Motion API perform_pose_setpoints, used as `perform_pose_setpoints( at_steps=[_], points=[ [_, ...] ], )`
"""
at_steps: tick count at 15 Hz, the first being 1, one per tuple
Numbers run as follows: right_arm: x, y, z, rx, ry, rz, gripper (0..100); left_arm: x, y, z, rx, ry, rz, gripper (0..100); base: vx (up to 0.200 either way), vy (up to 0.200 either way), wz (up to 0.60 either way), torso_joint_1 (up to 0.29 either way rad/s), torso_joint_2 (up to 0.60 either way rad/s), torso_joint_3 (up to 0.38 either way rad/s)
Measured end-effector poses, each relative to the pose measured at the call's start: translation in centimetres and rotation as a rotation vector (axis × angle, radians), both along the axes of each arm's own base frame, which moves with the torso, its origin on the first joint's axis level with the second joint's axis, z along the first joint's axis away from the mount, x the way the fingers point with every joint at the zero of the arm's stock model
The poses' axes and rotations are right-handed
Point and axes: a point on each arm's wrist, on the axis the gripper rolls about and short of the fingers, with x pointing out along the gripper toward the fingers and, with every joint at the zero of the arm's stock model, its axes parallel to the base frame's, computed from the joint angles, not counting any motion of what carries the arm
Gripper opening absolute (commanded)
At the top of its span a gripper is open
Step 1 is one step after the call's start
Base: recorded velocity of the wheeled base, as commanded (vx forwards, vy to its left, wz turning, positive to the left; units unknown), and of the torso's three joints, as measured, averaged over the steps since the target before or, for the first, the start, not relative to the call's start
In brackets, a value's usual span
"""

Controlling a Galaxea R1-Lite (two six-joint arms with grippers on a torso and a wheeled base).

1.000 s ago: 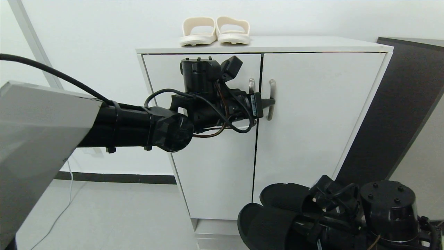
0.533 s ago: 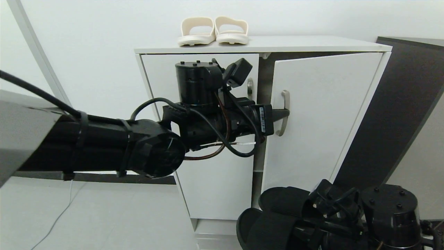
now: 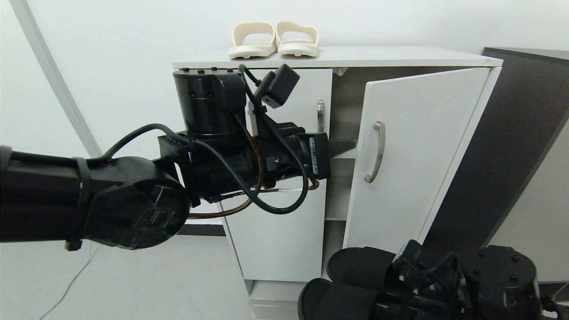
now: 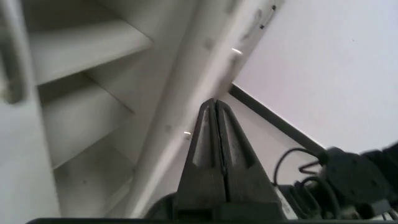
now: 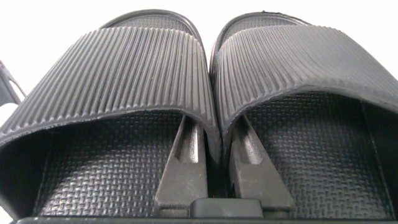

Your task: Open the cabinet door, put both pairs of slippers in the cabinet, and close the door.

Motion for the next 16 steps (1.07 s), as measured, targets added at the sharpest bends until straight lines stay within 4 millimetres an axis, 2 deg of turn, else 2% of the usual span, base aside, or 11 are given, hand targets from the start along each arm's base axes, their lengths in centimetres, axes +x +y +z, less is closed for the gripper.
perform_pose_setpoints(
  at_steps=[4, 9, 13, 15, 16],
  points=[
    [-0.1, 0.0, 0.1, 0.002, -0.002, 0.004, 0, 2.3, 0.0, 0.9, -0.053, 0.018, 0.044, 0, 0.0, 0.0, 0.0, 0.0, 0.0, 0.0],
    [-0.2, 0.0, -0.1, -0.005, 0.001, 0.006, 0, 5.2, -1.7, 1.2, -0.107, 0.034, 0.047, 0, 0.0, 0.0, 0.0, 0.0, 0.0, 0.0],
    [-0.2, 0.0, -0.2, -0.009, 0.004, 0.005, 0, 6.6, -2.8, 0.6, -0.13, 0.065, 0.048, 0, -0.2, 0.0, 0.0, 0.005, 0.0, 0.004],
    [-0.3, 0.1, -0.2, -0.011, 0.006, 0.011, 0, 6.6, -3.2, 0.2, -0.128, 0.06, 0.038, 0, -0.2, 0.0, 0.0, -0.002, 0.0, 0.007],
    [-0.4, 0.1, -0.3, -0.012, 0.008, 0.015, 0, 6.2, -3.6, 0.1, -0.135, 0.051, 0.026, 0, 0.0, 0.0, 0.0, 0.0, 0.0, 0.0]
  ],
)
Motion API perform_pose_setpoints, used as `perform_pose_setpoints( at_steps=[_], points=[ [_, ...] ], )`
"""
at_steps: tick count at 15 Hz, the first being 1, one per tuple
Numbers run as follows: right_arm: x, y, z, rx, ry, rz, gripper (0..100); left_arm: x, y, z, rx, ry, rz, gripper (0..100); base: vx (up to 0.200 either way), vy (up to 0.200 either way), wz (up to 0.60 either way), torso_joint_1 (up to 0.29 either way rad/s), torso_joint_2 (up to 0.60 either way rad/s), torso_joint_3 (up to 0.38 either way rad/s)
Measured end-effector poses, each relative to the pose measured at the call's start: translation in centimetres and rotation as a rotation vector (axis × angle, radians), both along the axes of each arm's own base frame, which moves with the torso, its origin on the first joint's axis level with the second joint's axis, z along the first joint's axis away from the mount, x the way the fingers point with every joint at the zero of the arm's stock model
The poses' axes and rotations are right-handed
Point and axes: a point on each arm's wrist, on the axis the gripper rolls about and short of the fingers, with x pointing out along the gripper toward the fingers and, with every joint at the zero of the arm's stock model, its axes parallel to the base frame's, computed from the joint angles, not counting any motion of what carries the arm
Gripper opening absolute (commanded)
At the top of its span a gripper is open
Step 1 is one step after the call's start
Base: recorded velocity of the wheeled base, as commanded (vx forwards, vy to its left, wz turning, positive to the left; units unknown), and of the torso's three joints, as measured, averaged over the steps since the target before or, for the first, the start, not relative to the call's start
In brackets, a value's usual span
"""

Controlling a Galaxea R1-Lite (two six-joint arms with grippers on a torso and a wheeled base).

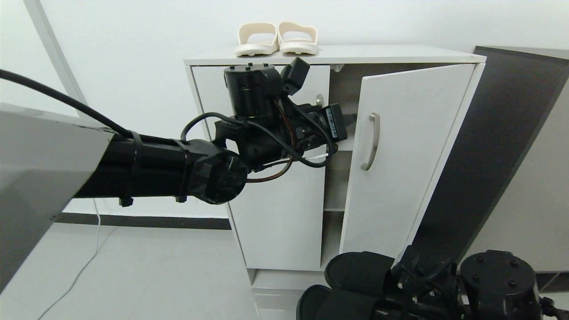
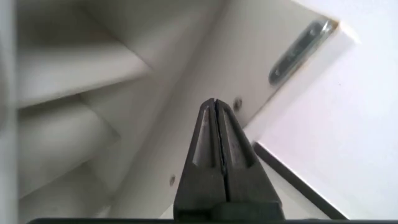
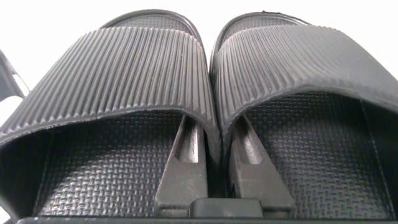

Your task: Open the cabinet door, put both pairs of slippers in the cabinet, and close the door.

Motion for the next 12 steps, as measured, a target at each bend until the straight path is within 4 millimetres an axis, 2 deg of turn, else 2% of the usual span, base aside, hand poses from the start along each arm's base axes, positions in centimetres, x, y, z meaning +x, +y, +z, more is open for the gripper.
perform_pose_setpoints(
  at_steps=[4, 9, 12],
  points=[
    [-0.3, 0.2, -0.2, -0.007, 0.006, 0.017, 0, -2.9, -2.9, -0.8, -0.044, -0.05, -0.101, 0, 0.0, 0.0, 0.0, 0.0, 0.0, 0.0],
    [-0.4, 0.3, -0.3, -0.01, 0.008, 0.023, 0, -3.2, -3.3, -1.6, -0.03, -0.033, -0.111, 0, 0.0, 0.0, 0.0, 0.0, 0.0, 0.0],
    [-0.4, 0.3, -0.3, -0.008, 0.007, 0.018, 0, -2.5, -2.1, -1.2, -0.048, -0.065, -0.023, 0, 0.0, 0.0, 0.0, 0.0, 0.0, 0.0]
  ],
)
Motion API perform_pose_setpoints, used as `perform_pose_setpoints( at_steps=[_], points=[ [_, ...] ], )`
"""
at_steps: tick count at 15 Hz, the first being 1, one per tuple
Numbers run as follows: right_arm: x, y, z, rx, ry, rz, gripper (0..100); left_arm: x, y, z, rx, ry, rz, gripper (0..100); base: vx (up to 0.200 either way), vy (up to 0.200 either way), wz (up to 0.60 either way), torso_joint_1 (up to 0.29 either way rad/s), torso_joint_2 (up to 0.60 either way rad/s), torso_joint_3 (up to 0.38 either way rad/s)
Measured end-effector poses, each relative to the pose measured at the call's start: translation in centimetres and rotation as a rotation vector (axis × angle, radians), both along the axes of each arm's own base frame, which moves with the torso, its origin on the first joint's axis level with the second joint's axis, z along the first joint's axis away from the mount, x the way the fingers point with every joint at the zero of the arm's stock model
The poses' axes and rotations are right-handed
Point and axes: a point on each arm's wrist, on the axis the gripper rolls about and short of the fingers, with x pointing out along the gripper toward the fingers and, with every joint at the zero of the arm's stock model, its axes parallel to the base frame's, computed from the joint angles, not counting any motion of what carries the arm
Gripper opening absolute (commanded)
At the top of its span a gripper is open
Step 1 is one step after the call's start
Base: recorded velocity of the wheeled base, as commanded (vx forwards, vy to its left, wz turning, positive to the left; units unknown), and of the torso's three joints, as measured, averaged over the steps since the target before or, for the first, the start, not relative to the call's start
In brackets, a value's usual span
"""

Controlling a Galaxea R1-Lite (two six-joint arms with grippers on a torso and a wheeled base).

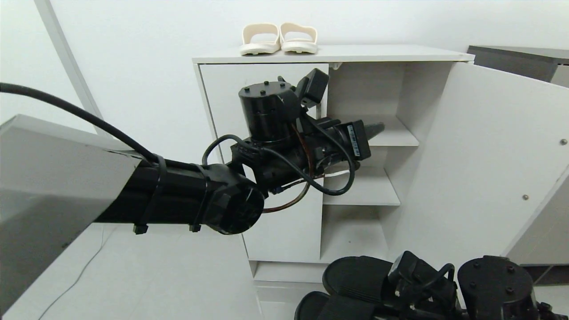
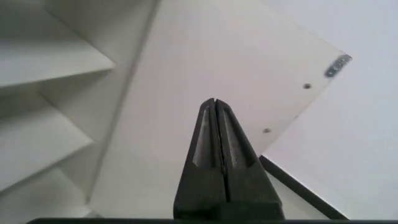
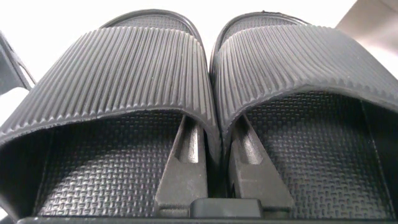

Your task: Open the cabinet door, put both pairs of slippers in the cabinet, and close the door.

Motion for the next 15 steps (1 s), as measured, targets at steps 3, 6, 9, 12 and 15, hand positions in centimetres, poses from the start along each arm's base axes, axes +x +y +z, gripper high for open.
perform_pose_setpoints(
  at_steps=[3, 6, 9, 12, 15],
  points=[
    [0.8, -0.2, 0.4, 0.016, -0.013, -0.035, 0, -0.3, 2.9, 1.7, 0.017, -0.008, 0.126, 0, 0.0, 0.0, 0.0, 0.0, 0.0, 0.0],
    [1.7, -0.5, 0.9, 0.044, -0.037, -0.075, 0, -3.0, 8.5, 4.2, 0.104, 0.03, 0.292, 0, 0.0, 0.0, 0.0, 0.0, 0.0, 0.0],
    [2.1, -0.7, 1.2, 0.066, -0.057, -0.096, 0, -9.2, 15.7, 5.7, 0.201, 0.05, 0.528, 0, 0.0, 0.0, 0.0, 0.0, 0.0, 0.0],
    [2.3, -0.8, 1.3, 0.067, -0.06, -0.105, 0, -16.3, 22.2, 4.2, 0.288, 0.023, 0.844, 0, 0.0, 0.0, 0.0, 0.0, 0.0, 0.0],
    [2.5, -1.0, 1.3, 0.066, -0.063, -0.115, 0, -22.7, 27.4, 0.9, 0.311, 0.003, 1.176, 0, 0.0, 0.0, 0.0, 0.0, 0.0, 0.0]
  ],
)
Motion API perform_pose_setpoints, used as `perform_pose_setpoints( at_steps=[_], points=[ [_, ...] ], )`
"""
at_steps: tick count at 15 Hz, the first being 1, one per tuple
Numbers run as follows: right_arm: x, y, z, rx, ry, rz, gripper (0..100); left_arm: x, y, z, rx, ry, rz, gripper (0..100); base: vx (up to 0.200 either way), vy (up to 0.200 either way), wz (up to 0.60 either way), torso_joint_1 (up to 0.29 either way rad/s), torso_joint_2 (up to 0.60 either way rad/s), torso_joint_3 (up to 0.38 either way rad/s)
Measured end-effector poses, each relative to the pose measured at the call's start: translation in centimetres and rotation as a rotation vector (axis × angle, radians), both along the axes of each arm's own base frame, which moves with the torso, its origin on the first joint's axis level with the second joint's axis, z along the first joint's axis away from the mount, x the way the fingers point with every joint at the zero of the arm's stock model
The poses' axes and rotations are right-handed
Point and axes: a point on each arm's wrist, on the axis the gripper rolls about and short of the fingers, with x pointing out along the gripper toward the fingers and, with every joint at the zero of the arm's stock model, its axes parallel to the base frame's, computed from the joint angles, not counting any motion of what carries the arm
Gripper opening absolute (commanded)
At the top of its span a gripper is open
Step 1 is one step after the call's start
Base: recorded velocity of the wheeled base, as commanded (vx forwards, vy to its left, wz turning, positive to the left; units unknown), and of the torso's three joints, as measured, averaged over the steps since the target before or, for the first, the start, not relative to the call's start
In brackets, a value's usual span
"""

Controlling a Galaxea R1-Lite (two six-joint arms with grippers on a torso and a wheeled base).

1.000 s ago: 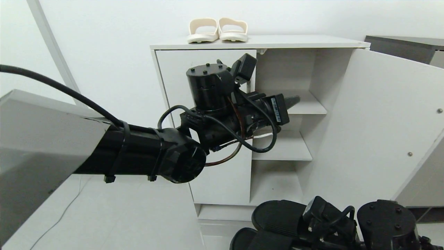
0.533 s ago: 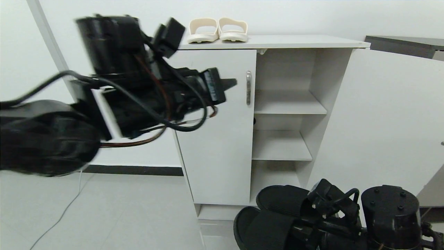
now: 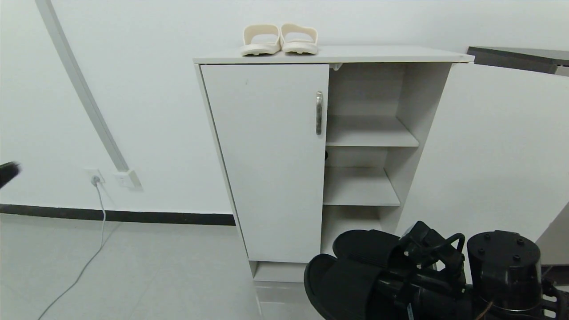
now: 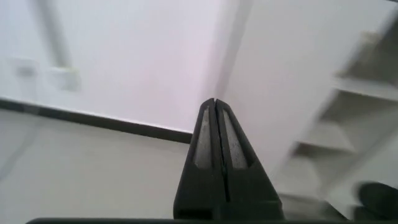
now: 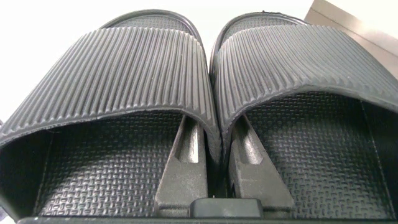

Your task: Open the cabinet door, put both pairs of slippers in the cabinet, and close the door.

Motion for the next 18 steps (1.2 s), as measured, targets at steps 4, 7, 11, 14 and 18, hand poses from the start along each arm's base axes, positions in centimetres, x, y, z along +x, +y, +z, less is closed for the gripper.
perform_pose_setpoints(
  at_steps=[4, 7, 11, 14, 18],
  points=[
    [0.0, 0.0, -0.1, -0.003, 0.001, 0.0, 0, -6.2, 2.0, -7.8, 0.028, 0.018, 0.217, 0, 0.0, 0.0, 0.0, 0.0, 0.0, 0.0],
    [0.0, 0.0, -0.2, -0.006, 0.003, -0.001, 0, -8.4, 2.1, -13.2, 0.058, 0.041, 0.284, 0, 0.0, 0.0, 0.0, 0.0, 0.0, 0.0],
    [0.1, 0.0, -0.2, -0.008, 0.005, -0.002, 0, -8.9, 1.7, -17.2, 0.074, 0.018, 0.138, 0, 0.0, 0.0, 0.0, 0.0, 0.0, 0.0],
    [0.0, 0.0, -0.2, -0.008, 0.005, 0.001, 0, -9.1, 1.2, -17.9, 0.094, -0.003, -0.05, 0, 0.0, 0.0, 0.0, 0.0, 0.0, 0.0],
    [0.2, 0.1, -0.1, -0.004, 0.0, -0.001, 0, -9.1, 1.1, -18.5, 0.15, 0.024, -0.08, 0, 0.0, 0.0, 0.0, 0.0, 0.0, 0.0]
  ],
)
